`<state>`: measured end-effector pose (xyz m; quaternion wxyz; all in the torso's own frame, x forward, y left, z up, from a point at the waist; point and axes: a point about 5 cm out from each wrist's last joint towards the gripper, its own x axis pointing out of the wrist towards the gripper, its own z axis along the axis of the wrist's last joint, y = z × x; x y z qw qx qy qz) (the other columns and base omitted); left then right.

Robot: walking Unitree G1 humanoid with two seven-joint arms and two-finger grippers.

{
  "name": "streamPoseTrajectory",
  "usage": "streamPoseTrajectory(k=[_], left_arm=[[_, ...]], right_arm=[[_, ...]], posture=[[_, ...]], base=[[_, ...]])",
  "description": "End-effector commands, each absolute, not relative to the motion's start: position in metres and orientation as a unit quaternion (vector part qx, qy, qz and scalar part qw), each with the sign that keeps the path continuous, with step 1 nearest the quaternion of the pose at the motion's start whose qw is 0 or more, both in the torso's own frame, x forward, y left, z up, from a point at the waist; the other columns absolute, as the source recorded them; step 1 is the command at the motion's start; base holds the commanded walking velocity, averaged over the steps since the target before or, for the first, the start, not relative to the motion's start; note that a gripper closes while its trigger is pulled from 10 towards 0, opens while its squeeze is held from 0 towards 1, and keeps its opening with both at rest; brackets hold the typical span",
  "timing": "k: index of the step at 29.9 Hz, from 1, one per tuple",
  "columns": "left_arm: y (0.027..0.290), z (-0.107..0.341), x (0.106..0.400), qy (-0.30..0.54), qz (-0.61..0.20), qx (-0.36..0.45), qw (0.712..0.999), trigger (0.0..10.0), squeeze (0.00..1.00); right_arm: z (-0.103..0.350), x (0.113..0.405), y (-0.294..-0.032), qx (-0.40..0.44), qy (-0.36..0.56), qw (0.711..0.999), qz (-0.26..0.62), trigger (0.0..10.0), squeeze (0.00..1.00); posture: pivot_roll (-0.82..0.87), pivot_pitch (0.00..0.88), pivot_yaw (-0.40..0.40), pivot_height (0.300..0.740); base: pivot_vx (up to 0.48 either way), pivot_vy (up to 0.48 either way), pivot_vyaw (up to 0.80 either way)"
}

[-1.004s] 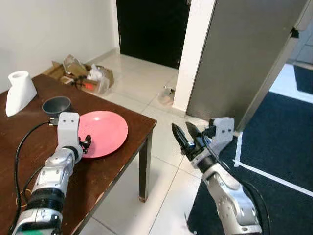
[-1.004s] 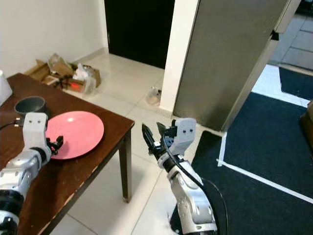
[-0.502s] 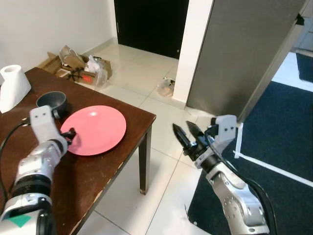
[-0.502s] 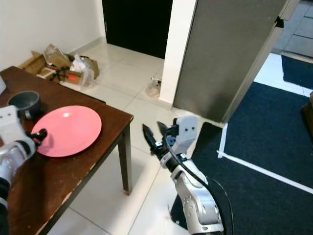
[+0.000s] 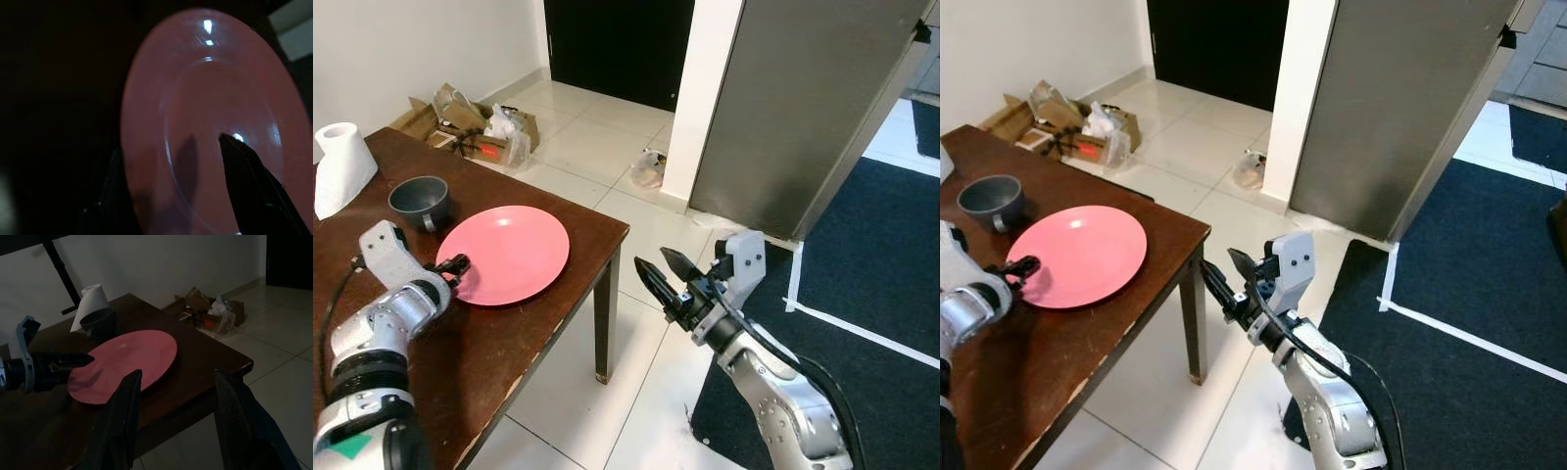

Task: Setting the table

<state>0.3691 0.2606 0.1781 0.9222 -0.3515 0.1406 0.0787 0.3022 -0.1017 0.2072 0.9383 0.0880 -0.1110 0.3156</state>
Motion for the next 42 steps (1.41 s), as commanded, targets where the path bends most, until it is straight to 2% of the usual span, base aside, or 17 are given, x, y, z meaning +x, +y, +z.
streamPoseTrajectory(k=[1, 2, 3, 4, 6, 7, 16, 31, 36, 37, 42], left_arm=[[0.248, 0.14, 0.358, 0.218, 0.082, -0.382, 0.894, 10.0, 0.0], [0.244, 0.136, 0.356, 0.224, 0.082, -0.39, 0.889, 7.7, 0.0], [0.244, 0.136, 0.356, 0.224, 0.082, -0.39, 0.889, 7.7, 0.0], [0.24, 0.13, 0.353, 0.232, 0.088, -0.399, 0.883, 3.3, 0.0], [0.24, 0.13, 0.353, 0.232, 0.088, -0.399, 0.883, 3.3, 0.0], [0.239, 0.125, 0.35, 0.239, 0.104, -0.405, 0.876, 0.0, 0.0], [0.244, 0.123, 0.344, 0.221, 0.12, -0.414, 0.875, 0.0, 0.0], [0.235, 0.139, 0.348, 0.192, 0.08, -0.39, 0.897, 0.0, 0.0], [0.232, 0.155, 0.349, 0.148, 0.052, -0.396, 0.905, 0.0, 0.0], [0.232, 0.174, 0.349, 0.099, 0.027, -0.414, 0.905, 10.0, 0.0], [0.238, 0.195, 0.349, 0.042, 0.017, -0.448, 0.893, 10.0, 0.0]], right_arm=[[0.204, 0.299, -0.102, 0.092, -0.102, 0.937, 0.32, 10.0, 0.0], [0.203, 0.299, -0.103, 0.092, -0.1, 0.938, 0.32, 10.0, 0.0], [0.203, 0.299, -0.103, 0.092, -0.1, 0.938, 0.32, 10.0, 0.0], [0.203, 0.299, -0.103, 0.092, -0.098, 0.938, 0.321, 10.0, 0.0], [0.203, 0.299, -0.103, 0.092, -0.098, 0.938, 0.321, 10.0, 0.0], [0.202, 0.299, -0.103, 0.093, -0.096, 0.937, 0.322, 10.0, 0.0], [0.202, 0.3, -0.105, 0.094, -0.093, 0.939, 0.318, 10.0, 0.0], [0.202, 0.301, -0.107, 0.097, -0.096, 0.941, 0.308, 10.0, 0.0], [0.203, 0.302, -0.109, 0.1, -0.097, 0.942, 0.305, 10.0, 0.0], [0.203, 0.303, -0.112, 0.105, -0.099, 0.942, 0.302, 10.0, 0.0], [0.204, 0.304, -0.114, 0.108, -0.1, 0.943, 0.299, 10.0, 0.0]], posture=[[0.05, 0.211, 0.079, 0.74], [0.05, 0.21, 0.076, 0.74], [0.05, 0.21, 0.076, 0.74], [0.05, 0.209, 0.07, 0.74], [0.05, 0.209, 0.07, 0.74], [0.05, 0.207, 0.067, 0.74], [0.05, 0.199, 0.062, 0.74], [0.05, 0.183, 0.077, 0.74], [0.05, 0.176, 0.074, 0.74], [0.05, 0.171, 0.072, 0.74], [0.05, 0.167, 0.07, 0.74]], base=[[0.0, 0.0, 0.0], [0.0, 0.0, 0.0], [0.0, 0.0, 0.0], [0.0, 0.0, 0.0], [0.0, 0.0, 0.0], [0.0, 0.0, 0.0], [0.0, 0.0, 0.0], [0.0, 0.0, 0.0], [0.0, 0.0, 0.0], [0.0, 0.0, 0.0], [0.0, 0.0, 0.0]])
